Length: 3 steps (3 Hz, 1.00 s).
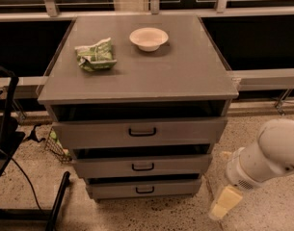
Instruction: Open bottom drawer
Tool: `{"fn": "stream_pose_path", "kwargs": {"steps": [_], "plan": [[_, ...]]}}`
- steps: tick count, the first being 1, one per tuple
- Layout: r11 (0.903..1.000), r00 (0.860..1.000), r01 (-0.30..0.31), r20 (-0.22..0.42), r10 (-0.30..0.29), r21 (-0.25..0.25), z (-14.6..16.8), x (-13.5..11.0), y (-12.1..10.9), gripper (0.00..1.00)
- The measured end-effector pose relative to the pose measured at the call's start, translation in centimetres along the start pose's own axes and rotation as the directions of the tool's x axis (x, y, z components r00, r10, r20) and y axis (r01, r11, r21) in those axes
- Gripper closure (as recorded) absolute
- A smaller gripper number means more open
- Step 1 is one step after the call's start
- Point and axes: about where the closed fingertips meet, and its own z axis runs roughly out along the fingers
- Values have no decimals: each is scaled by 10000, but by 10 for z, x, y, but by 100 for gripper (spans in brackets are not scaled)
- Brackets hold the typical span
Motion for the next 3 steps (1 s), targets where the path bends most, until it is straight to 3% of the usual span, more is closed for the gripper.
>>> {"fn": "stream_pose_path", "kwargs": {"steps": [2, 3], "plan": [[9975, 9968, -324, 711, 369, -628, 88, 35, 30, 0], [9944, 9845, -175, 1721, 353, -1042, 147, 47, 46, 0]]}}
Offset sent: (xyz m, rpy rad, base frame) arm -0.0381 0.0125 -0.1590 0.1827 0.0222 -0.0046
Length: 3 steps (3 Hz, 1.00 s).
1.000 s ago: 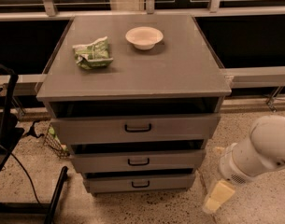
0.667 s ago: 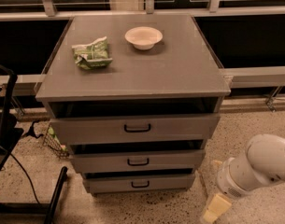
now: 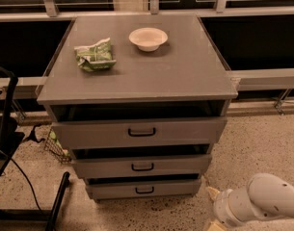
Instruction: Open bottom drawer
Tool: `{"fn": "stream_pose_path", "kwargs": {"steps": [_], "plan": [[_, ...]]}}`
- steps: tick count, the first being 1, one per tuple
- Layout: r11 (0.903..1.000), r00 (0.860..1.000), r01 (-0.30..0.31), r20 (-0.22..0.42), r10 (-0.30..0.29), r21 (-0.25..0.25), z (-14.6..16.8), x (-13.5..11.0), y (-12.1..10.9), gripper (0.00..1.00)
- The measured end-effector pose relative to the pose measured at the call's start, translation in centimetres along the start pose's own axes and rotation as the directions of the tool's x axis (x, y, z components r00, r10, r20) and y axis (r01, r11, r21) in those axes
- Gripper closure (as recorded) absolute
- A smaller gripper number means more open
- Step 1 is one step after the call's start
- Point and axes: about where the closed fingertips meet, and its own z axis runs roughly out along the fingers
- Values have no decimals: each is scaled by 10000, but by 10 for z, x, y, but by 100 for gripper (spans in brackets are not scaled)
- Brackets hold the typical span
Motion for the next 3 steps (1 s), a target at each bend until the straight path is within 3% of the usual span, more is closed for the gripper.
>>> {"fn": "stream_pose_path", "kwargs": {"steps": [1, 2, 3], "plan": [[10000, 10000, 6, -6, -6, 11, 0, 0, 0, 0], [9998, 9997, 188, 142, -190, 88, 21, 3, -7, 0], [9976, 9955, 571, 740, -599, 400, 51, 3, -22, 0]]}}
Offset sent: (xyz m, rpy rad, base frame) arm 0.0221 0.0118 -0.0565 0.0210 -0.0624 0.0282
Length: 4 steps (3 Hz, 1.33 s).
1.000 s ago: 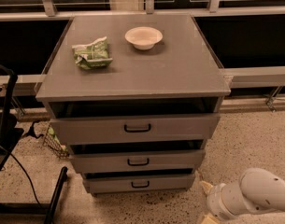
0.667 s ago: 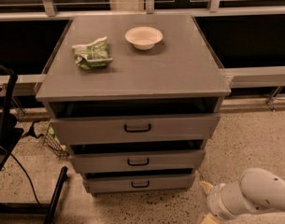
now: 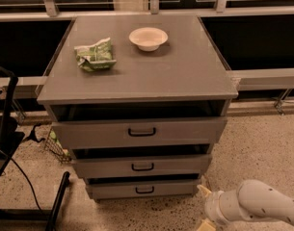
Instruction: Open bottom drawer
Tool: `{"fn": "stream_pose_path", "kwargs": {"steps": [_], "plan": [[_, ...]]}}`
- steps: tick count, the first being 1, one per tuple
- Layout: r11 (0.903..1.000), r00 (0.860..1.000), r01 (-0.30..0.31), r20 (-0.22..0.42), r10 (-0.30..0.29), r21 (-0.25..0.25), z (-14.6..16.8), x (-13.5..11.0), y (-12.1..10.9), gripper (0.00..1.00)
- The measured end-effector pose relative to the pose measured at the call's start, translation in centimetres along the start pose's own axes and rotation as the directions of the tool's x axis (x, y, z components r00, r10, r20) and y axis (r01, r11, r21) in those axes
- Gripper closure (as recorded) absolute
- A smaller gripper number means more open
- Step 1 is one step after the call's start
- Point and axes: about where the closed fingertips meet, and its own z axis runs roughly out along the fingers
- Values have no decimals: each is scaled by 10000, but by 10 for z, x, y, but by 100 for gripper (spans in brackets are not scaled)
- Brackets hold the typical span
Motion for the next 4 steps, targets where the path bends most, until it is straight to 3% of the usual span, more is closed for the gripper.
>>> {"fn": "stream_pose_path", "kwargs": {"steps": [1, 2, 4], "plan": [[9985, 9967, 511, 624, -521, 170, 39, 0, -18, 0], [9985, 9939, 539, 964, -531, -53, 96, 12, -32, 0], [9973, 9913, 724, 1108, -707, -113, 108, 9, -36, 0]]}}
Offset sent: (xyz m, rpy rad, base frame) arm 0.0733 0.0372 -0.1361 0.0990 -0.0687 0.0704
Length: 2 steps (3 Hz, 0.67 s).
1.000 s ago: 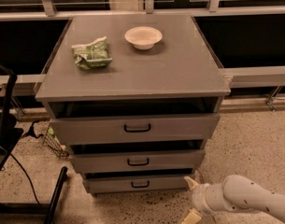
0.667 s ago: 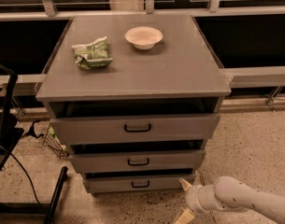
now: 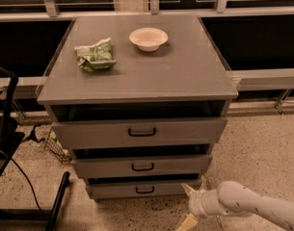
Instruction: Open bottom drawer
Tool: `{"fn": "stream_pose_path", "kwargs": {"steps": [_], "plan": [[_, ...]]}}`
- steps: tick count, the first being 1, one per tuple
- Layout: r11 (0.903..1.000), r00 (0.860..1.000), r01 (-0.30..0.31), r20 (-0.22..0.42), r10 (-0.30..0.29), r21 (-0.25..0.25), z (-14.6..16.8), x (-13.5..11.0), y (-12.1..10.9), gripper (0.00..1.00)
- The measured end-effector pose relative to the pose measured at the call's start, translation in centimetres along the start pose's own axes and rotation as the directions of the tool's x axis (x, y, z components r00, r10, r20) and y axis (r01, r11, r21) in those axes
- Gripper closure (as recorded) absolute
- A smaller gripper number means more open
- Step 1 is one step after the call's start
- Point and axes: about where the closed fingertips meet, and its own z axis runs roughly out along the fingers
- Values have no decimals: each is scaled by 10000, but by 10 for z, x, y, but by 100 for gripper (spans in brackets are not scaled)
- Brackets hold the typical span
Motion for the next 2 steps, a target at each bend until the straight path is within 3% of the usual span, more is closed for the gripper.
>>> {"fn": "stream_pose_path", "kwargs": {"steps": [2], "plan": [[9976, 9974, 679, 253, -682, 129, 49, -7, -27, 0]]}}
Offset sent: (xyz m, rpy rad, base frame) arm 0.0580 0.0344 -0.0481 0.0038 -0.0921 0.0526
